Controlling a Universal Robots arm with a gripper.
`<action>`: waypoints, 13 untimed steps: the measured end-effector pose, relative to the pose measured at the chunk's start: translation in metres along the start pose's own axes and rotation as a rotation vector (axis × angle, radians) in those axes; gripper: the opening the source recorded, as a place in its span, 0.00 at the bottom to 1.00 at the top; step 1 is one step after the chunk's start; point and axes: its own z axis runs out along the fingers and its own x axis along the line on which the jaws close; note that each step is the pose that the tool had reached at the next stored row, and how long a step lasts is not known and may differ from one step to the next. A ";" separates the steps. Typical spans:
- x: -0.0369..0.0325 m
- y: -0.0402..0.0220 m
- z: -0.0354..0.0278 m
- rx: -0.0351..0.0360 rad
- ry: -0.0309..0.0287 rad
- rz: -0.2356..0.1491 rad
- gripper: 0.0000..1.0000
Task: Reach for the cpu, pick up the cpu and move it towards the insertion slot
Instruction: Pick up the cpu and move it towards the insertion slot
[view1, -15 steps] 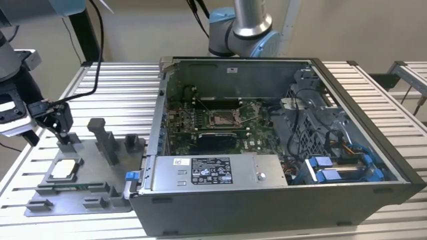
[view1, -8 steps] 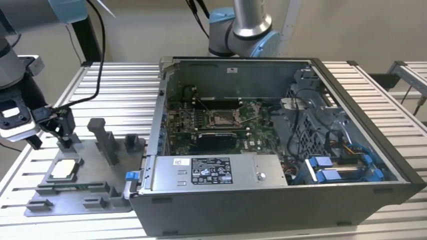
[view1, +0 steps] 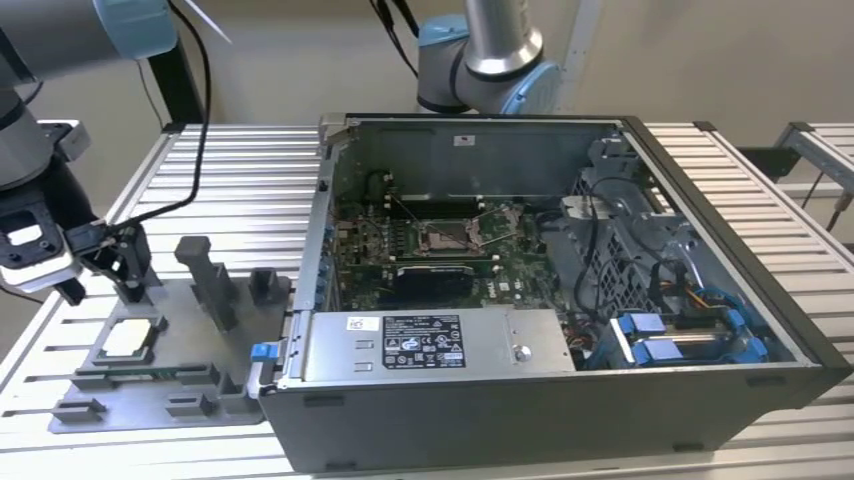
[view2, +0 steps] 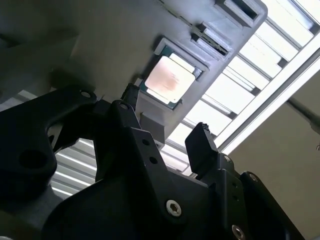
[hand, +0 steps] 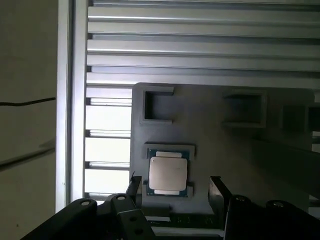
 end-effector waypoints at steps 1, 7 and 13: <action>0.0001 -0.0002 0.0012 0.0001 0.0000 0.001 1.00; 0.0005 -0.0038 0.0080 0.0000 -0.0003 0.010 1.00; 0.0016 -0.0050 0.0181 0.0000 -0.0008 0.016 1.00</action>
